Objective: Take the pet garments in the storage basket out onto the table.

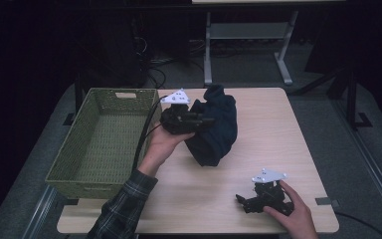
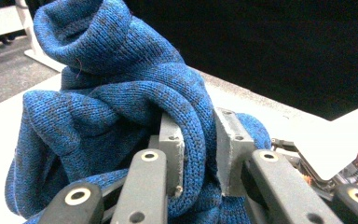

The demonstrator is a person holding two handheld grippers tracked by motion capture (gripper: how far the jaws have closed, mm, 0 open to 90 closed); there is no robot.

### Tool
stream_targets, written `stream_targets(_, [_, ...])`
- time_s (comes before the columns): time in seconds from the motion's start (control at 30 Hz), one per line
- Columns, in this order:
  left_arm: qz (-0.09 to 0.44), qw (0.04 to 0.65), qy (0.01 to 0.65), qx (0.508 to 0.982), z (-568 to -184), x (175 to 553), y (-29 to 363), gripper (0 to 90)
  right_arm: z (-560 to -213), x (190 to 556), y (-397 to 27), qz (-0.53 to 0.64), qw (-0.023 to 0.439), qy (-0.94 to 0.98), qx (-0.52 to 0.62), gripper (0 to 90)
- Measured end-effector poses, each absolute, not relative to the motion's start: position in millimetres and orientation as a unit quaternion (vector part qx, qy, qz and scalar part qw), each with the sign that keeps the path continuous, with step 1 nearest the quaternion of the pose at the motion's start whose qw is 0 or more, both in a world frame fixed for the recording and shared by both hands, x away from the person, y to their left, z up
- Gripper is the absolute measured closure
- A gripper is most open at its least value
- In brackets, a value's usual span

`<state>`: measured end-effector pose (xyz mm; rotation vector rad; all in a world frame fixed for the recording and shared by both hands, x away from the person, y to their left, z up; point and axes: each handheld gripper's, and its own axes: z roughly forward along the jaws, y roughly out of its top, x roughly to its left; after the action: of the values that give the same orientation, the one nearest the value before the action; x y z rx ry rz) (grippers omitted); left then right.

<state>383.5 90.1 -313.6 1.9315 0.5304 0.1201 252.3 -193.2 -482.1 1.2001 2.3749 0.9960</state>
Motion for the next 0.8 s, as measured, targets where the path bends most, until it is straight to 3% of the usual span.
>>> stream_targets(0.8, [0.002,0.485,0.226,0.845,-384.6,404.7,26.9,73.7,-482.1,252.1,-193.0,0.346,0.148,0.826,0.419,0.0])
